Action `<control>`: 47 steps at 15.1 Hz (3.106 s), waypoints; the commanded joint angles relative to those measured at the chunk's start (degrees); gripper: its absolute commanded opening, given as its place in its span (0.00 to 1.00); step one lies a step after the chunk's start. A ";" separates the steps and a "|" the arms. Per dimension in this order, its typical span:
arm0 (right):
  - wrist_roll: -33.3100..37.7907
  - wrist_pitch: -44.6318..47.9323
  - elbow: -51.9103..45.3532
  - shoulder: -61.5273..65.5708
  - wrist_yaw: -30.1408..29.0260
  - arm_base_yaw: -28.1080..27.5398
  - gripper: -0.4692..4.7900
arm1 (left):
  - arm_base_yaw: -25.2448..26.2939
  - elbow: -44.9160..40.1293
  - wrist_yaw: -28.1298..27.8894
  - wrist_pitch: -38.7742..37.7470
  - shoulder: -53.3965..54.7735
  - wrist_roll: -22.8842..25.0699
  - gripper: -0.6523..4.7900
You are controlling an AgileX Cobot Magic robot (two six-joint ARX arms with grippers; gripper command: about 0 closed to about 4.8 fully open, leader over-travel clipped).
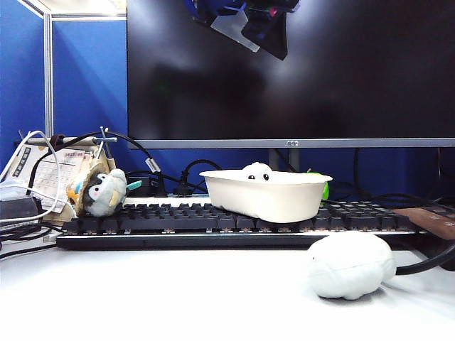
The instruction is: Identity fluffy octopus among items on the table, put them into the paper lunch box.
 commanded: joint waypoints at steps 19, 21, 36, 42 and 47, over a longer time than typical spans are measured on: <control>0.24 0.20 0.24 -0.13 -0.13 -0.02 0.19 | -0.15 0.17 0.02 -1.90 -8.90 0.20 0.61; 0.24 0.20 0.24 -0.13 -0.13 -0.02 0.19 | -0.15 0.17 0.02 -1.86 -14.12 0.20 0.61; 0.24 0.20 0.24 -0.13 -0.13 -0.02 0.19 | -0.11 0.13 0.04 -31.04 -48.65 -19.65 0.61; 0.24 0.20 0.24 -0.13 -0.13 -0.02 0.19 | -0.11 -4.13 5.66 -40.72 -55.25 -29.68 0.61; 0.24 0.20 0.24 -0.13 -0.11 -0.02 0.19 | -0.11 -13.44 7.93 -39.32 -66.12 -32.24 0.61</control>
